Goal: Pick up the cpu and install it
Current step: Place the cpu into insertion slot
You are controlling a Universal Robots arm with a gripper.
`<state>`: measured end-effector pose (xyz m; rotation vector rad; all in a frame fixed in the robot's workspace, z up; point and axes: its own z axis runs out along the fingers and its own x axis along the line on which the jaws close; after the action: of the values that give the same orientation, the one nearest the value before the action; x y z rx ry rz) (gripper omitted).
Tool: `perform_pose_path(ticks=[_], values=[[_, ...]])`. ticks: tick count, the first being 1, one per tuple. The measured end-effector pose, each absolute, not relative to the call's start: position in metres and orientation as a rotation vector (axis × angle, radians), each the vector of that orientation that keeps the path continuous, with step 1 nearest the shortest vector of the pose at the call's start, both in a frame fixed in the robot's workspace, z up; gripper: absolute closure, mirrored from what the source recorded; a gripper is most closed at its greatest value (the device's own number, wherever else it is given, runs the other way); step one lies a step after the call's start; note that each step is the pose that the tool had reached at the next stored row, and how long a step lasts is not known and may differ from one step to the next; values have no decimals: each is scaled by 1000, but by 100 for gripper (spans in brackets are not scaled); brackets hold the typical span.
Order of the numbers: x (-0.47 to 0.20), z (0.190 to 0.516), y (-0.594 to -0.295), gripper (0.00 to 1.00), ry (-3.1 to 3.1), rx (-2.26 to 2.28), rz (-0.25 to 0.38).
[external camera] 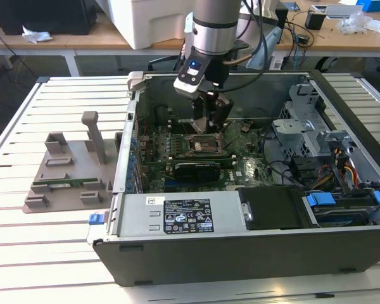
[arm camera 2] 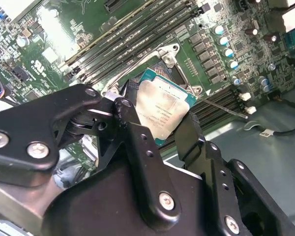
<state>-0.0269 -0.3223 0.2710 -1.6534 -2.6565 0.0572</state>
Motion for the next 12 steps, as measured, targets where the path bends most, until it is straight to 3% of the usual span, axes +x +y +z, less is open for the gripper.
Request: perform_pose_path(ticks=[12], values=[[-27, 271, -322, 45, -2514, -1862, 62]])
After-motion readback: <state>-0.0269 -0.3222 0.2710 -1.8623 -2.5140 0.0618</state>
